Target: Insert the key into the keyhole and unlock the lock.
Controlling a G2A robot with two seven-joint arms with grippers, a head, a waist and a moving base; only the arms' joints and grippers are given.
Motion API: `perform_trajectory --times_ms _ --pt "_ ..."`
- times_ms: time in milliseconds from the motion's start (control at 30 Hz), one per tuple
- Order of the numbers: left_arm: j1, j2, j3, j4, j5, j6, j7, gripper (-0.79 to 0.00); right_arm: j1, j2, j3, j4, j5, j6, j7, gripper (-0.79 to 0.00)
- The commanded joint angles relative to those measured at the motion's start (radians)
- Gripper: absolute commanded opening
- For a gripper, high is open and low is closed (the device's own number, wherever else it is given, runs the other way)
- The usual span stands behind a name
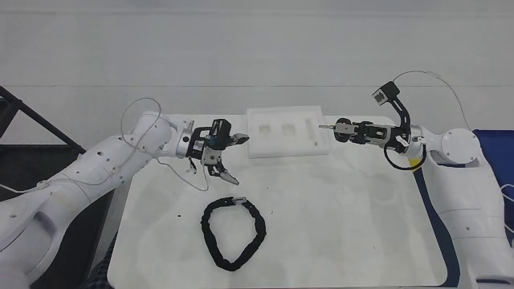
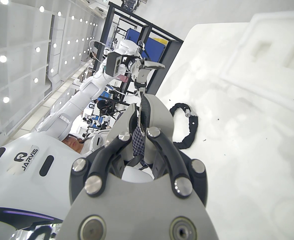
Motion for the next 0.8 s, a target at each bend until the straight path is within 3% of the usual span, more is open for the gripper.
perform_trajectory --times_ms 0,167,767 --pt "0.021 -0.004 -0.002 0.006 0.089 0.0 0.044 0.0 0.0 0.0 0.0 0.0 0.0 0.0 0.0 -0.785" --pt "0.061 -0.021 -0.002 0.042 0.243 0.0 0.135 0.0 0.0 0.0 0.0 0.0 0.0 0.0 0.0 -0.785" --pt "0.065 -0.022 -0.002 0.042 0.25 0.0 0.135 0.0 0.0 0.0 0.0 0.0 0.0 0.0 0.0 -0.785"
